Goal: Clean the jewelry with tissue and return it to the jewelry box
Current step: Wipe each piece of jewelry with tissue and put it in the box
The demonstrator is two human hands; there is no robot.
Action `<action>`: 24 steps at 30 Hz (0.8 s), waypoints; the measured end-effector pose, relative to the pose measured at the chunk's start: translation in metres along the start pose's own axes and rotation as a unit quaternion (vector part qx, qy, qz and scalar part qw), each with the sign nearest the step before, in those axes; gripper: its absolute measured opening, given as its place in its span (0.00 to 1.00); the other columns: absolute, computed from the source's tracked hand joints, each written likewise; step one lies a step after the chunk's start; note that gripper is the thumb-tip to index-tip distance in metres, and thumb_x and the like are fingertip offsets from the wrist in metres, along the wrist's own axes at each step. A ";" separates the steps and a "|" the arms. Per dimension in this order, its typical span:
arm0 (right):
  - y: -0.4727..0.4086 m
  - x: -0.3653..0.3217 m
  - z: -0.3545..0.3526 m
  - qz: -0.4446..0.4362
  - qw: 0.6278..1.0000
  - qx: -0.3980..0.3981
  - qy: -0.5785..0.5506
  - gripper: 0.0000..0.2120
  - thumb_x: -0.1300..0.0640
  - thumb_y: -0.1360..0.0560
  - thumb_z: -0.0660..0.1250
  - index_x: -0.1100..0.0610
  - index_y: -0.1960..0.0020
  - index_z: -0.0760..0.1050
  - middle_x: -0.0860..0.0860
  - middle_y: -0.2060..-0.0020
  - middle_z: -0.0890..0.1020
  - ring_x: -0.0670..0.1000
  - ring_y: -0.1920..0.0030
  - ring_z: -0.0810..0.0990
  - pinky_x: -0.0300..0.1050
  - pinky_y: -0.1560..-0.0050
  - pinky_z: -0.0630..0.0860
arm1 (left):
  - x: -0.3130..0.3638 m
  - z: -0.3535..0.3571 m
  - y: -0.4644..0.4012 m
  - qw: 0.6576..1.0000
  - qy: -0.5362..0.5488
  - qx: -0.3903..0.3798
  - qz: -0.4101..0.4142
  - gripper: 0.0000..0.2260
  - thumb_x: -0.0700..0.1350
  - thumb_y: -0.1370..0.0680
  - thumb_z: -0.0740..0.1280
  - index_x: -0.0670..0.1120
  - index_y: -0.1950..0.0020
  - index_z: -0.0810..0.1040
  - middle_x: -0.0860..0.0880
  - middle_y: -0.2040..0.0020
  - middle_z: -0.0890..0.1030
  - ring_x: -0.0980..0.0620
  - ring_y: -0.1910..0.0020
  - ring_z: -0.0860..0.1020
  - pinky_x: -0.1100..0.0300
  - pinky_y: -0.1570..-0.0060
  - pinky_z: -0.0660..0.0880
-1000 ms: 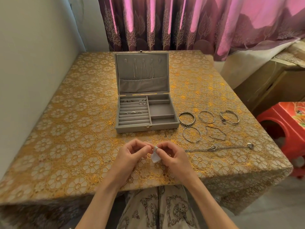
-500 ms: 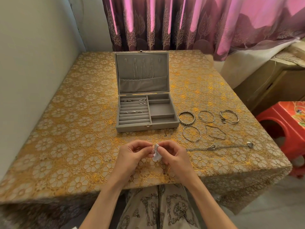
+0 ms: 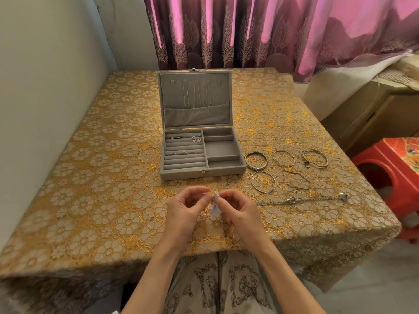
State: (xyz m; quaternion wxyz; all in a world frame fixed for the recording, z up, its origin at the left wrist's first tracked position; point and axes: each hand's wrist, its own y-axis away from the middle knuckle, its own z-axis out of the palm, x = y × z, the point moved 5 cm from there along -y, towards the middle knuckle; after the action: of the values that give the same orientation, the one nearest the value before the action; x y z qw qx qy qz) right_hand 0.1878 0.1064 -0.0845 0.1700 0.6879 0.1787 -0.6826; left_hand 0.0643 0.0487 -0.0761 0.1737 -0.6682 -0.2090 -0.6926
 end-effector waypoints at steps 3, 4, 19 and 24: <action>0.000 -0.004 0.001 -0.001 1.000 -0.029 -0.012 0.04 0.60 0.27 0.68 0.61 0.55 0.79 0.51 0.65 0.80 0.40 0.69 0.75 0.31 0.68 0.70 | 0.000 0.000 0.003 1.000 0.009 0.004 0.011 0.08 0.39 0.30 0.72 0.47 0.52 0.81 0.48 0.62 0.83 0.53 0.60 0.81 0.66 0.59 0.77; 0.001 -0.005 0.001 0.001 0.999 -0.037 -0.012 0.05 0.60 0.27 0.68 0.62 0.55 0.79 0.51 0.66 0.79 0.39 0.70 0.74 0.30 0.69 0.69 | 0.000 -0.001 0.003 1.000 0.007 0.002 0.016 0.08 0.39 0.30 0.72 0.48 0.52 0.81 0.48 0.62 0.83 0.52 0.60 0.81 0.65 0.59 0.77; 0.000 -0.004 0.003 0.038 0.994 -0.106 0.004 0.10 0.52 0.27 0.66 0.59 0.57 0.78 0.55 0.65 0.76 0.52 0.65 0.72 0.39 0.65 0.69 | -0.002 0.002 0.005 0.997 -0.034 -0.030 0.067 0.08 0.40 0.30 0.71 0.50 0.53 0.82 0.52 0.56 0.84 0.53 0.55 0.82 0.62 0.56 0.78; -0.001 -0.004 0.001 0.028 0.992 -0.119 -0.012 0.07 0.56 0.26 0.65 0.56 0.61 0.74 0.43 0.72 0.74 0.42 0.71 0.69 0.32 0.70 0.66 | -0.002 0.004 0.001 0.987 -0.125 -0.058 0.085 0.03 0.43 0.28 0.70 0.50 0.57 0.82 0.54 0.56 0.80 0.57 0.55 0.78 0.63 0.55 0.76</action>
State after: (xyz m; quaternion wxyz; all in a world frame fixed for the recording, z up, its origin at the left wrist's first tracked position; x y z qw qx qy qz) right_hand 0.1870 0.1066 -0.0802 0.2718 0.6597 0.2368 -0.6594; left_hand 0.0682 0.0492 -0.0778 0.1652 -0.7738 -0.1307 -0.5973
